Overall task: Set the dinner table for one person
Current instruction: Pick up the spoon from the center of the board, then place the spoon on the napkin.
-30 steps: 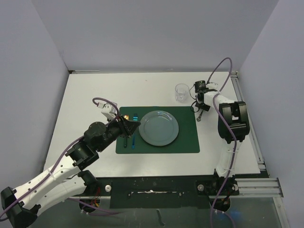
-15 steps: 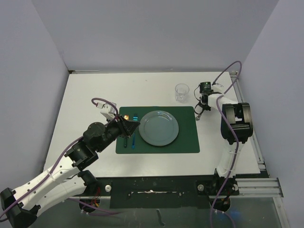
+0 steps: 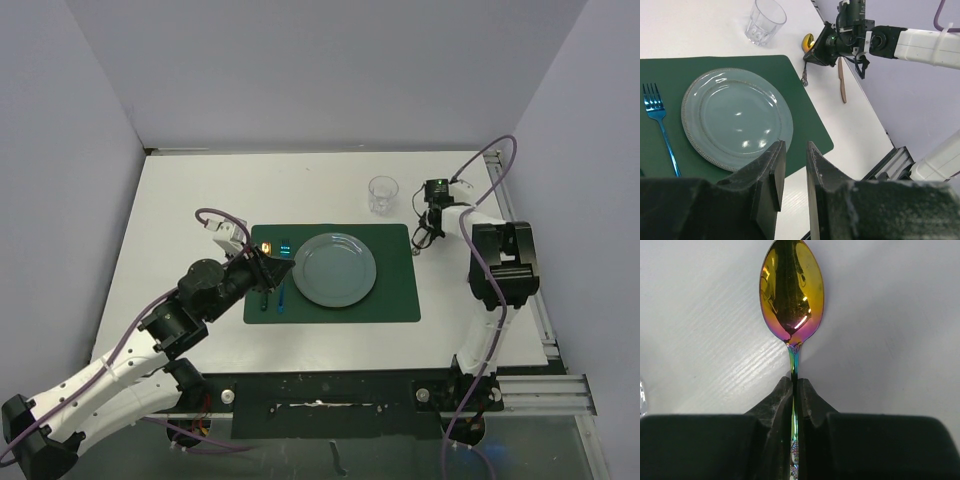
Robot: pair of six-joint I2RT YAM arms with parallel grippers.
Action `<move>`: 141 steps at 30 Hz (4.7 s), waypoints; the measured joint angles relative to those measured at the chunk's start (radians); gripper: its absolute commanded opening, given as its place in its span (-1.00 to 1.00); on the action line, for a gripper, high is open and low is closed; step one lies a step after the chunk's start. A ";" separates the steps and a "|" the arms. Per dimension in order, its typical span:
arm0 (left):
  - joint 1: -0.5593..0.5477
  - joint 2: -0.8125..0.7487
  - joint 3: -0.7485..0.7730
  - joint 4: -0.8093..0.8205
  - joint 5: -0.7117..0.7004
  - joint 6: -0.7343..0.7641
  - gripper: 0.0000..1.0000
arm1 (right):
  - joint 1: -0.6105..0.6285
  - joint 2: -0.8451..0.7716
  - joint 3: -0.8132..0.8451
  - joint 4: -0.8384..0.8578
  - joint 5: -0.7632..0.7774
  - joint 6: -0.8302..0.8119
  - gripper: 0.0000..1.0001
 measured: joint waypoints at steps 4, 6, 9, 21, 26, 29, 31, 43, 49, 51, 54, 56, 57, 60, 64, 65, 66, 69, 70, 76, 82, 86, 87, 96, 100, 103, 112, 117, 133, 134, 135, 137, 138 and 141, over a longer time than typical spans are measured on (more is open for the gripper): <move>0.000 0.003 -0.003 0.006 0.001 -0.008 -0.60 | 0.003 -0.038 -0.039 -0.012 -0.012 -0.010 -1.00; 0.000 0.010 -0.005 0.013 0.002 -0.015 -0.60 | 0.009 -0.060 -0.057 -0.035 -0.018 -0.018 -1.00; 0.000 0.019 -0.010 0.024 0.006 -0.019 -0.60 | 0.023 -0.105 -0.094 -0.079 -0.032 -0.032 -1.00; 0.000 0.042 -0.021 0.045 0.021 -0.026 -0.60 | 0.117 -0.304 -0.136 -0.138 -0.063 -0.104 -1.00; -0.004 0.043 -0.021 0.045 0.024 -0.026 -0.60 | 0.152 -0.354 -0.164 -0.139 -0.113 -0.152 -1.00; -0.004 0.043 -0.021 0.043 0.024 -0.022 -0.60 | 0.156 -0.375 -0.192 -0.151 -0.161 -0.186 -1.00; -0.004 0.043 -0.021 0.037 0.023 -0.018 -0.60 | 0.158 -0.384 -0.202 -0.162 -0.186 -0.207 -1.00; -0.004 0.066 -0.021 0.013 0.019 0.006 -0.59 | 0.236 -0.484 -0.279 -0.228 -0.300 -0.283 -1.00; -0.004 0.072 -0.021 0.006 0.018 0.006 -0.59 | 0.295 -0.484 -0.300 -0.239 -0.301 -0.278 -1.00; -0.004 0.071 -0.021 0.003 0.018 0.006 -0.59 | 0.312 -0.484 -0.310 -0.238 -0.299 -0.273 -1.00; -0.004 0.063 -0.021 -0.002 0.012 0.006 -0.59 | 0.344 -0.483 -0.327 -0.236 -0.291 -0.254 -1.00; -0.004 0.052 -0.021 -0.005 0.007 0.006 -0.59 | 0.365 -0.478 -0.330 -0.235 -0.273 -0.239 -1.00; -0.004 0.047 -0.021 -0.008 0.003 0.006 -0.59 | 0.378 -0.473 -0.330 -0.235 -0.259 -0.228 -1.00; -0.004 0.032 -0.021 -0.017 -0.003 0.005 -0.59 | 0.432 -0.458 -0.331 -0.233 -0.204 -0.196 -1.00; -0.004 0.024 -0.021 -0.020 -0.004 0.006 -0.59 | 0.499 -0.422 -0.331 -0.235 -0.113 -0.148 -1.00; -0.004 0.023 -0.021 -0.022 -0.004 0.005 -0.59 | 0.513 -0.412 -0.330 -0.236 -0.090 -0.136 -1.00; -0.004 0.023 -0.021 -0.024 -0.004 0.006 -0.59 | 0.529 -0.404 -0.329 -0.239 -0.064 -0.122 -1.00; -0.004 0.021 -0.021 -0.026 -0.004 0.005 -0.59 | 0.558 -0.388 -0.324 -0.249 -0.010 -0.089 -1.00; -0.004 0.020 -0.021 -0.026 -0.004 0.005 -0.59 | 0.563 -0.386 -0.323 -0.251 0.003 -0.080 -1.00; -0.004 0.015 -0.021 -0.026 -0.004 0.005 -0.59 | 0.571 -0.379 -0.317 -0.266 0.053 -0.038 -1.00; -0.004 0.015 -0.021 -0.024 -0.003 0.000 -0.59 | 0.570 -0.379 -0.301 -0.289 0.111 -0.020 -1.00; -0.004 0.015 -0.021 -0.023 0.000 -0.008 -0.59 | 0.568 -0.374 -0.282 -0.293 0.136 -0.018 -1.00; -0.004 0.015 -0.021 -0.023 0.001 -0.009 -0.59 | 0.567 -0.367 -0.274 -0.293 0.140 -0.018 -1.00; -0.004 -0.019 -0.021 -0.033 -0.004 -0.014 -0.59 | 0.543 -0.243 -0.217 -0.265 0.147 -0.045 -1.00; -0.004 -0.033 -0.021 -0.042 -0.009 -0.014 -0.59 | 0.524 -0.227 -0.215 -0.261 0.146 -0.053 -1.00; -0.004 -0.032 -0.021 -0.047 -0.011 -0.013 -0.59 | 0.513 -0.227 -0.212 -0.250 0.146 -0.061 -1.00; -0.004 -0.029 -0.021 -0.054 -0.012 -0.013 -0.59 | 0.491 -0.221 -0.206 -0.233 0.132 -0.076 -1.00; -0.004 -0.029 -0.021 -0.056 -0.019 -0.013 -0.59 | 0.490 -0.195 -0.190 -0.221 0.118 -0.091 -1.00; -0.004 -0.029 -0.021 -0.059 -0.030 -0.005 -0.59 | 0.484 -0.181 -0.175 -0.211 0.103 -0.114 -0.98; -0.004 -0.029 -0.021 -0.059 -0.030 -0.004 -0.59 | 0.484 -0.181 -0.174 -0.212 0.103 -0.116 -0.93; -0.004 -0.029 -0.021 -0.060 -0.030 -0.002 -0.59 | 0.484 -0.181 -0.174 -0.211 0.103 -0.117 -0.88; -0.004 -0.029 -0.021 -0.060 -0.030 0.000 -0.59 | 0.484 -0.180 -0.174 -0.211 0.103 -0.118 -0.76; -0.004 -0.029 -0.021 -0.060 -0.030 0.001 -0.59 | 0.484 -0.180 -0.173 -0.211 0.103 -0.119 -0.73; -0.004 -0.029 -0.021 -0.060 -0.030 0.002 -0.59 | 0.484 -0.179 -0.173 -0.211 0.103 -0.120 -0.63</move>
